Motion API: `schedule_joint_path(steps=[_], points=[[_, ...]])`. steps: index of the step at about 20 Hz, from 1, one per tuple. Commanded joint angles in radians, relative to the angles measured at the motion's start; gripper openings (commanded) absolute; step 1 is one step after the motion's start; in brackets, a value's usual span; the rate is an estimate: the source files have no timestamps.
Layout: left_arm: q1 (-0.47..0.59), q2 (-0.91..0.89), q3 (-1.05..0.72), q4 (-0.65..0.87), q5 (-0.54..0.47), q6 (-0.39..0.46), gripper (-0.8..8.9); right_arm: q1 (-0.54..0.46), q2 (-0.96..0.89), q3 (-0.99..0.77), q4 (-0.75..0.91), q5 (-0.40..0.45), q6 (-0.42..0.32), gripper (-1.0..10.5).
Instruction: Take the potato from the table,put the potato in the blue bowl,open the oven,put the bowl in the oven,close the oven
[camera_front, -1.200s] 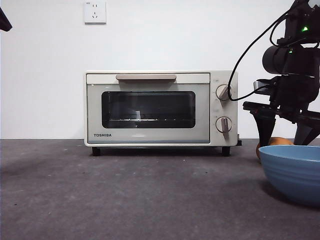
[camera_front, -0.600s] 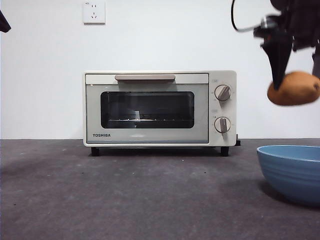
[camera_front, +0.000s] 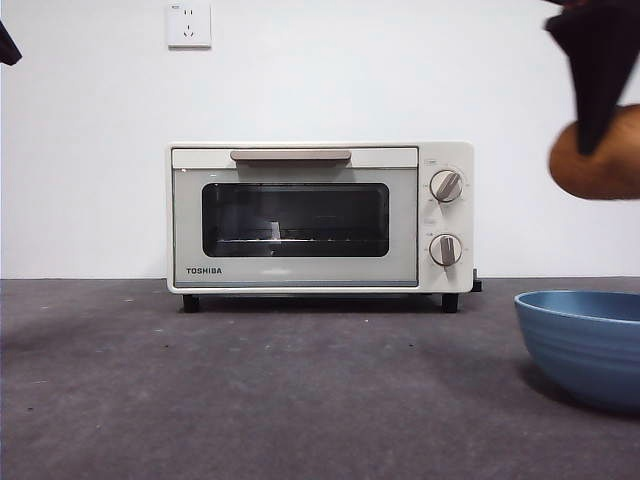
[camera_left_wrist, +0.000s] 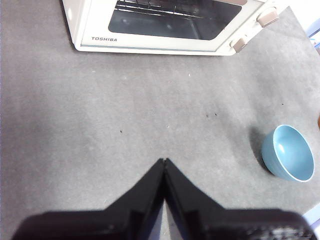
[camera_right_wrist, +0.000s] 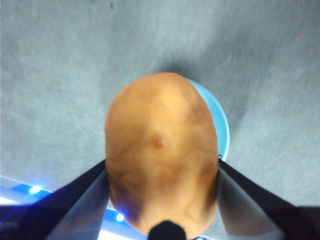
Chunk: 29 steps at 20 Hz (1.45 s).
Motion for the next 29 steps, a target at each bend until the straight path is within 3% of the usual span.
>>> schedule_joint_path(steps=[1,7,12,15,24,27,29], points=[[-0.002,0.000,-0.002,0.002,0.000,0.011,-0.05,0.000,-0.079,-0.121,0.063,0.000,0.032,0.0],[-0.002,0.000,-0.002,0.002,0.000,0.004,-0.05,0.000,-0.114,-0.269,0.193,-0.001,0.029,0.0],[-0.002,0.000,-0.002,0.002,0.000,0.004,-0.05,0.000,-0.086,-0.284,0.240,0.000,0.029,0.1],[-0.002,0.000,-0.002,0.002,0.000,0.004,-0.05,0.000,-0.058,-0.284,0.256,-0.058,0.029,1.7],[-0.002,0.000,-0.002,0.002,0.000,0.005,-0.05,0.000,0.075,-0.284,0.286,-0.064,0.029,2.1],[-0.002,0.000,-0.002,0.002,0.000,0.005,-0.05,0.000,0.079,-0.284,0.296,-0.063,0.032,3.9],[-0.002,0.000,-0.002,0.003,0.000,0.005,-0.05,0.000,0.079,-0.284,0.303,-0.063,0.033,4.5]])
